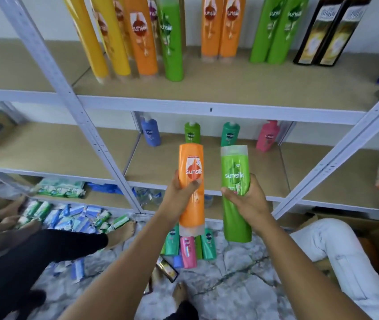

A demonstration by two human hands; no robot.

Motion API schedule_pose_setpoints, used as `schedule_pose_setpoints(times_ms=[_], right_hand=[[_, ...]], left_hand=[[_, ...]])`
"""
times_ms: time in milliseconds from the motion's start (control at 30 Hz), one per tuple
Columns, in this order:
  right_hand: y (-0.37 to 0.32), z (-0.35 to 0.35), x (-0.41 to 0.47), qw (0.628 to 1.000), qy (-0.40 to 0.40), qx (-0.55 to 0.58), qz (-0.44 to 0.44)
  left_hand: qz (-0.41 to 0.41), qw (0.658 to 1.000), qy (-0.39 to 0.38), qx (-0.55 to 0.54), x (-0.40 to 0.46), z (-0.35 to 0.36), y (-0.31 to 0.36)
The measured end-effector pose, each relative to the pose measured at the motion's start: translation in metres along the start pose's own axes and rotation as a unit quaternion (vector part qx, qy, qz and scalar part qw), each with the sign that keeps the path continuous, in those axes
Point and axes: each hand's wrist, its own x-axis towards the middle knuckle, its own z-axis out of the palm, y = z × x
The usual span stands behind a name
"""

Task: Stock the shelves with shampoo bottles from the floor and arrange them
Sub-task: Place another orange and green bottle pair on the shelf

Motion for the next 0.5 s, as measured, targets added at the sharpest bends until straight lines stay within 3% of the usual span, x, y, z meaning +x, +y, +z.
schedule_pose_setpoints(times_ms=[500], right_hand=[[-0.099, 0.019, 0.109, 0.990, 0.074, 0.027, -0.115]], left_hand=[[0.137, 0.990, -0.029, 0.016, 0.113, -0.012, 0.108]])
